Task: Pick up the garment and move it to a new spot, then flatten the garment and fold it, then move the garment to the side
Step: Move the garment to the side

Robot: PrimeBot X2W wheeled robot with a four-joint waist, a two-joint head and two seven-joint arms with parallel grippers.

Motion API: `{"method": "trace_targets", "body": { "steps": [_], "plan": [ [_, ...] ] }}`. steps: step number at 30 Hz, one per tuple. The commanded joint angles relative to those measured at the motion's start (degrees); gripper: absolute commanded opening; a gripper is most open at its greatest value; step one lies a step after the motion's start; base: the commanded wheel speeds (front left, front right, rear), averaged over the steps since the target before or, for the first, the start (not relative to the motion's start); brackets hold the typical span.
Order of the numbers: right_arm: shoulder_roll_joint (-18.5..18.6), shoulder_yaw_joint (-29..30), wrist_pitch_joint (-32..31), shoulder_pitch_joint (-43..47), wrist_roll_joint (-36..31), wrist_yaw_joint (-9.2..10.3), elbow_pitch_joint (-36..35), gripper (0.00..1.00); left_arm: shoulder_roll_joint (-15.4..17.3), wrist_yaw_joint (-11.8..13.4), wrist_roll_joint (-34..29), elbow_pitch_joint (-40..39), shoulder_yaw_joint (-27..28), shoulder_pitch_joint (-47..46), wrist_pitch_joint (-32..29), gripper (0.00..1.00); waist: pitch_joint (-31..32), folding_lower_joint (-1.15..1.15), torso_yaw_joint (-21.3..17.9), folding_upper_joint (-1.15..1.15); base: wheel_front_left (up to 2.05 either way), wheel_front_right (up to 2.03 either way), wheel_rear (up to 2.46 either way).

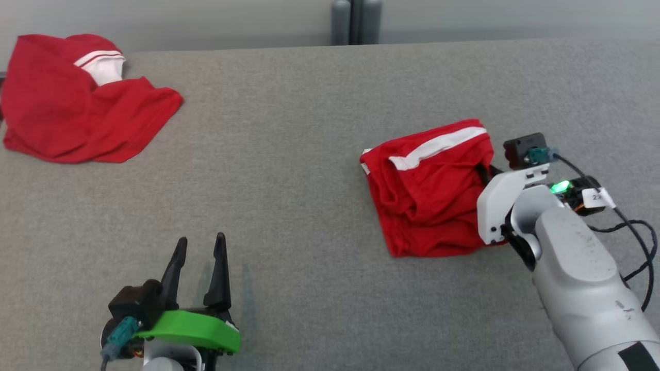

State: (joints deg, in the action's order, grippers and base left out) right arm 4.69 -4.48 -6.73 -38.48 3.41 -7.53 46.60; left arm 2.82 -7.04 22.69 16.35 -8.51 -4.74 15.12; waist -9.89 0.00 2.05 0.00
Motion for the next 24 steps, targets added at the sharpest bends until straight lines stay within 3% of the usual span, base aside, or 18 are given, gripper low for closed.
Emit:
{"method": "trace_targets", "body": {
  "steps": [1,8,13,19,24],
  "plan": [
    [1.2,0.5,0.6,-1.2,-0.5,0.09,-0.2,0.00,0.1,-0.1,-0.9,-0.7,0.3,-1.7,0.0,1.00,-2.4,0.00,-5.0,0.00,0.00,0.00,0.00],
    [4.4,3.1,2.2,-4.4,-1.6,0.08,-0.3,0.00,0.8,-0.5,-3.7,-2.4,-0.3,-4.4,0.0,1.00,-6.1,0.00,-14.1,0.00,0.00,0.00,0.00],
    [3.5,5.6,4.3,-5.1,-1.5,0.08,0.2,0.00,2.5,-0.5,-4.4,-2.4,-1.5,-6.7,0.0,1.00,-8.7,0.00,-20.4,0.00,0.00,0.00,0.00],
    [2.0,7.9,7.0,-5.6,-2.5,0.08,1.5,0.00,4.4,-0.5,-4.6,-1.9,-3.4,-8.8,-0.1,1.00,-10.9,0.00,-24.7,0.00,0.00,0.00,0.00],
    [1.2,9.2,8.6,-6.6,-3.0,0.08,2.4,0.00,5.4,-0.5,-4.4,-2.0,-4.5,-9.7,-0.3,1.00,-11.9,0.00,-25.5,0.00,0.00,0.00,0.00]
  ]
}}
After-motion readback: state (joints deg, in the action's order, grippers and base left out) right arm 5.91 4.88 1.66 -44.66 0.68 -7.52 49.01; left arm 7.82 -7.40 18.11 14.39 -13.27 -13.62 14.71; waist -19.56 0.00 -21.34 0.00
